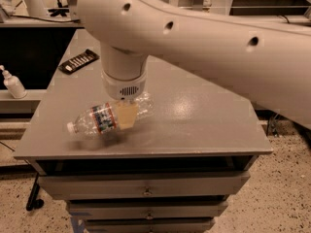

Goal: Knock water bottle over

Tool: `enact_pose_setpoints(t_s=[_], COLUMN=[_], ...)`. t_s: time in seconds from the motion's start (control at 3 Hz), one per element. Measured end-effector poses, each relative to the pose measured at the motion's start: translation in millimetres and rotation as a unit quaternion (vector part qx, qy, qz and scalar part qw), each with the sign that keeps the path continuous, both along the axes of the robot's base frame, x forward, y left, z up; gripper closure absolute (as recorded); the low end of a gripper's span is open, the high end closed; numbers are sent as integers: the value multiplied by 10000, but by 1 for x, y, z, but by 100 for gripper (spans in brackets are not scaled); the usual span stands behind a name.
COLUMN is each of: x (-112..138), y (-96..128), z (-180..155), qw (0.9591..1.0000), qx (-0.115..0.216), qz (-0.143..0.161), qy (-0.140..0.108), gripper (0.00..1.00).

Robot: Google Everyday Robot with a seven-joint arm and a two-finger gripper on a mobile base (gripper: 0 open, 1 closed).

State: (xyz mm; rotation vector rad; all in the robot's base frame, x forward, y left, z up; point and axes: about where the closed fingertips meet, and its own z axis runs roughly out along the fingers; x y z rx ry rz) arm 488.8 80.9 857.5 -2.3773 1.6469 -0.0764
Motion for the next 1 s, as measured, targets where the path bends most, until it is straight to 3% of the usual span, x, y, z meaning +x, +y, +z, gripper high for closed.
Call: enact_pose_setpoints(t_s=[1.0], x=[-8], y=[1], z=[-12], qw=[9997], qx=[-217], qz=[-55], qy=[47], gripper=[15])
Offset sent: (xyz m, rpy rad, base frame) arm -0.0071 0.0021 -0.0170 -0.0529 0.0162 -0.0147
